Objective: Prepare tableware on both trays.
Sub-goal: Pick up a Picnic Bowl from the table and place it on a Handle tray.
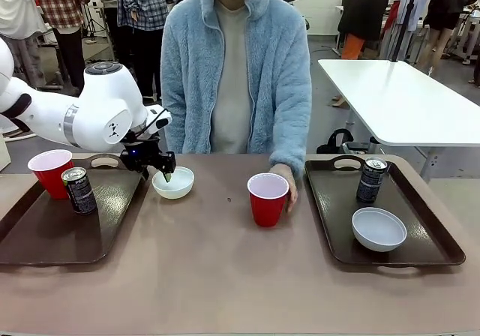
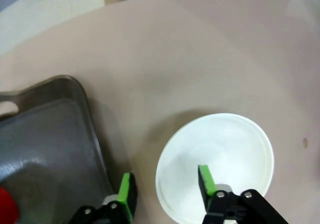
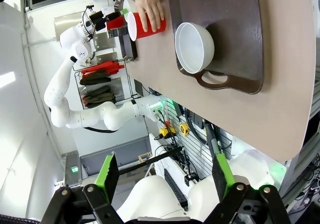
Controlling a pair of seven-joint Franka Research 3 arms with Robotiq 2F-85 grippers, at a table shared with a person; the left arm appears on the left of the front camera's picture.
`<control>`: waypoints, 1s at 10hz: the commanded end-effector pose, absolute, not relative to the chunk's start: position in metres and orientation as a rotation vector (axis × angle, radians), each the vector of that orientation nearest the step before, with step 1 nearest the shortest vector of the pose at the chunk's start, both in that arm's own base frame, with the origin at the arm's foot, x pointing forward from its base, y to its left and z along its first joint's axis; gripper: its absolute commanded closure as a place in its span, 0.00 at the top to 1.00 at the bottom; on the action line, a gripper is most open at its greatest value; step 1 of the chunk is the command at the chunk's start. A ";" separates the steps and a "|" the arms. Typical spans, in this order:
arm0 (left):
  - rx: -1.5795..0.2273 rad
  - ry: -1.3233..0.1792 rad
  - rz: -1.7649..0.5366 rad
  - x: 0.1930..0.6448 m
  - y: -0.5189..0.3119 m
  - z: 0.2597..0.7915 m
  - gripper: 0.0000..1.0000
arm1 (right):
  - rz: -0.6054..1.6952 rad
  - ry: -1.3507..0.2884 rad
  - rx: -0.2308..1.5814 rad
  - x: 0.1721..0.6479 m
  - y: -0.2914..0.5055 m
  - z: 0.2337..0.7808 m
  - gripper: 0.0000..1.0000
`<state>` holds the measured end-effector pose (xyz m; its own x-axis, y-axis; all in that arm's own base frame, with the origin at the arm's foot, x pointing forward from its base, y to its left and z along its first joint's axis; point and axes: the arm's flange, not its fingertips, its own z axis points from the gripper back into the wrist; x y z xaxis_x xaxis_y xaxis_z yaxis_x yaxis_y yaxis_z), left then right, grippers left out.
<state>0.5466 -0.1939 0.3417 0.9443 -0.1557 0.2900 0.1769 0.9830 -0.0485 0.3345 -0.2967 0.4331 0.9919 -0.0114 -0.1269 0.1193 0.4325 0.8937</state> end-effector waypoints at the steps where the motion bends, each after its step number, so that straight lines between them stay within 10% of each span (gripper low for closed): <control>1: -0.090 -0.310 -0.128 0.550 -0.202 0.342 0.00 | -0.093 0.112 1.121 0.333 -0.294 0.435 0.97; 10: -0.004 -0.253 -0.137 0.523 -0.191 0.393 0.00 | -0.093 0.112 1.121 0.333 -0.294 0.435 0.97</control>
<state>0.5410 -0.1915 0.3645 0.9516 -0.1547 0.2655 0.1670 0.9857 -0.0243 0.3346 -0.2966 0.4330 0.9918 -0.0112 -0.1270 0.1193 0.4325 0.8937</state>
